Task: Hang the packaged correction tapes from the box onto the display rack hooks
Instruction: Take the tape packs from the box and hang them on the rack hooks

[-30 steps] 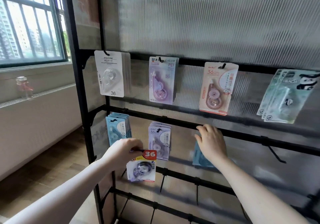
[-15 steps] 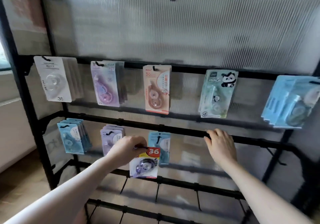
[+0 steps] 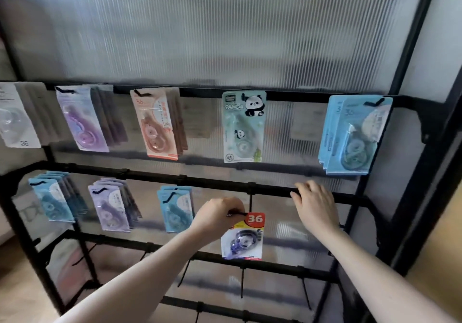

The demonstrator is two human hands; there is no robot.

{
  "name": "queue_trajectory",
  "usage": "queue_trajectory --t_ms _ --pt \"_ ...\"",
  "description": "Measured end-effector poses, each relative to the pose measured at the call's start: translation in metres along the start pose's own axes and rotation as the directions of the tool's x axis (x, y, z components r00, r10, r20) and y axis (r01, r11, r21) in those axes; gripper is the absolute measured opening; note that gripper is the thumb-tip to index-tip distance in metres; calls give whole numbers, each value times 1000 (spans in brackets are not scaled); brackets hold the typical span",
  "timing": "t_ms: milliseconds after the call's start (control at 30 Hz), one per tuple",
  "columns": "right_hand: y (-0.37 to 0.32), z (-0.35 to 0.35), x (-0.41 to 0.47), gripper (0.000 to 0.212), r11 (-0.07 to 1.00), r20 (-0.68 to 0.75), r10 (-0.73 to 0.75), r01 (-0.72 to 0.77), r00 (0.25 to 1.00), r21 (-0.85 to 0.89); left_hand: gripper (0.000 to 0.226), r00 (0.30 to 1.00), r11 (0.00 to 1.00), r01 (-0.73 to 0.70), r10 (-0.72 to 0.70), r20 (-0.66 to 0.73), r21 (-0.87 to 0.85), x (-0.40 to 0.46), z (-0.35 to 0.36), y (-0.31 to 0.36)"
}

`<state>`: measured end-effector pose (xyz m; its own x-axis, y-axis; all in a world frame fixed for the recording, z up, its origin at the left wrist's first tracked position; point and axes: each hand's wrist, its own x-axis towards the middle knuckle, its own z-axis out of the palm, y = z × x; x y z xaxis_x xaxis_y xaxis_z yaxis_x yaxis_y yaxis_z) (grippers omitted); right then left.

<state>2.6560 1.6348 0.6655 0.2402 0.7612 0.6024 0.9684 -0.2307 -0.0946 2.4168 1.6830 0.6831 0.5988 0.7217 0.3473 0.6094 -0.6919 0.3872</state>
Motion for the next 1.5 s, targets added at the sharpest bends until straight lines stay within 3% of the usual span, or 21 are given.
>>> queue_trajectory --t_ms 267,567,767,1500 --pt "13 1 3 29 999 5 -26 26 1000 34 13 1000 1000 -7 7 -16 15 15 21 21" --pt "15 14 11 23 996 -96 -89 91 991 14 24 996 997 -74 75 42 -26 17 17 4" --pt "11 26 15 24 992 -84 -122 123 989 13 26 996 997 -76 74 57 22 27 24 -3" --pt "12 36 3 27 991 -130 -133 128 983 -47 32 984 995 36 -19 -179 93 52 55 -19"
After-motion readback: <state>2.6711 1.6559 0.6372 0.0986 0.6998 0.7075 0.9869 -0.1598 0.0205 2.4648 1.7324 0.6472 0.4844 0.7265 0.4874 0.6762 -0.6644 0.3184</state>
